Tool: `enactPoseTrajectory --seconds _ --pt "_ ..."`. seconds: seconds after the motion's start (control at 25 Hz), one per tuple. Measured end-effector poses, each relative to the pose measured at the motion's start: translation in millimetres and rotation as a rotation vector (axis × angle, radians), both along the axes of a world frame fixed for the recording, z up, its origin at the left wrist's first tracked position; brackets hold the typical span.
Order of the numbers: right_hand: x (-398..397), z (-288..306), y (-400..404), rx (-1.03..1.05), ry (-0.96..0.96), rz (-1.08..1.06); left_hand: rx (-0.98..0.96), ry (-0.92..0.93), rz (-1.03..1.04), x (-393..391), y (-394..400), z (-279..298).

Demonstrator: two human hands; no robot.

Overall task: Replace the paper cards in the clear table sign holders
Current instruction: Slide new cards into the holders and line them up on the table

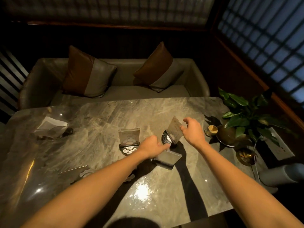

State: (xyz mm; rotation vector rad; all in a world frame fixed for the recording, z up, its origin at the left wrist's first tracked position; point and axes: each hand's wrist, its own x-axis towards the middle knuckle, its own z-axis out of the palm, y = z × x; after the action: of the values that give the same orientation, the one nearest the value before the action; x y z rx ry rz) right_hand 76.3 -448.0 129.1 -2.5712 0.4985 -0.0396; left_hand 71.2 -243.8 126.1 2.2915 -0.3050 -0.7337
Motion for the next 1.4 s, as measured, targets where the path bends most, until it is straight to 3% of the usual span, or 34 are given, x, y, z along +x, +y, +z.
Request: enactPoseTrajectory --seconds 0.24,0.56,0.96,1.4 --pt "27.1 -30.0 -26.7 -0.021 0.209 0.122 0.245 0.030 0.156 -19.2 -44.3 -20.2" --pt "38.5 -34.2 -56.0 -0.068 0.185 0.395 0.200 -0.071 0.355 -22.5 -72.6 -9.2" --pt "13.6 -23.3 -98.0 -0.115 0.236 0.507 0.255 -0.296 0.130 -16.2 -73.0 -3.6" --pt "13.3 -29.4 -84.1 -0.088 0.223 0.411 0.265 -0.346 0.111 -15.6 -36.5 -10.3"
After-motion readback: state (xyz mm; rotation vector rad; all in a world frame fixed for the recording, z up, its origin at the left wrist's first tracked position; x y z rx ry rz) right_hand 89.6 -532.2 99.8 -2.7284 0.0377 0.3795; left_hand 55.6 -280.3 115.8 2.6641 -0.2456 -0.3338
